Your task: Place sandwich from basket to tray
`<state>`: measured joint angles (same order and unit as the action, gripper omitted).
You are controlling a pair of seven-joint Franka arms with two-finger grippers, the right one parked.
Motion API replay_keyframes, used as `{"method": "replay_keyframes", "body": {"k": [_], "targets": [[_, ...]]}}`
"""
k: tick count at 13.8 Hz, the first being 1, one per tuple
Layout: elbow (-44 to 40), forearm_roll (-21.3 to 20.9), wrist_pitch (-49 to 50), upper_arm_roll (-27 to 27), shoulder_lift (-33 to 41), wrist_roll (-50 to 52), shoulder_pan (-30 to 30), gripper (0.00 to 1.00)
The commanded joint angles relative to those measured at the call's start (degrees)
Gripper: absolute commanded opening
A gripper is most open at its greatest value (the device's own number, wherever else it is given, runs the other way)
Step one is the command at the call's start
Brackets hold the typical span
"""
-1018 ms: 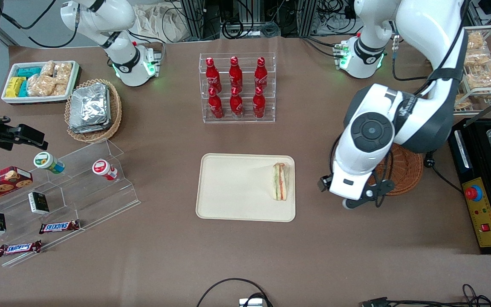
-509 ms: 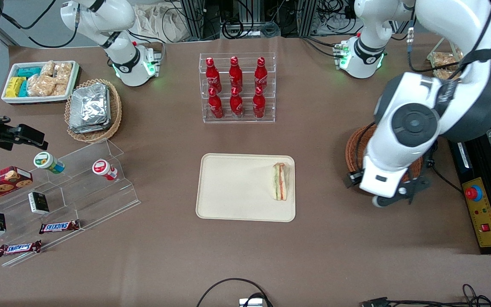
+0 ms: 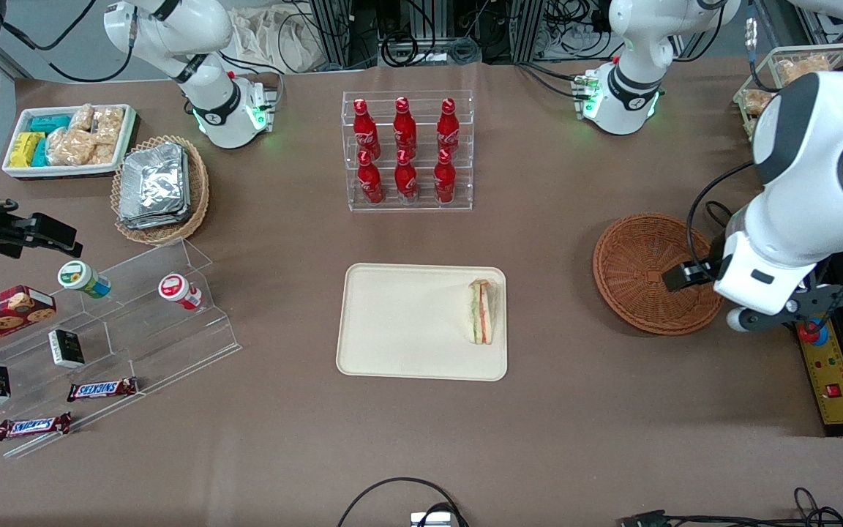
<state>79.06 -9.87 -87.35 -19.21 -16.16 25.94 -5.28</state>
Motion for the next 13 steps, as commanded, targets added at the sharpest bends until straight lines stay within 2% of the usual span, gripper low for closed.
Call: {"method": "replay_keyframes", "body": {"k": [1,2,4,8,13], "targets": [[5.21,5.71,0.51,6.96,7.0,-8.94,0.87,1.0],[7.14,8.09,0.51,10.12,9.28,-12.89,1.49,1.0],[9.61,9.69,0.77,13.22,13.07,-19.93,1.76,1.0],[14.1,9.52,2.26,13.58,19.57,-26.01,1.67,1.0],[13.32,9.61,5.51,13.5,21.0,-26.2,1.76,1.0]]}}
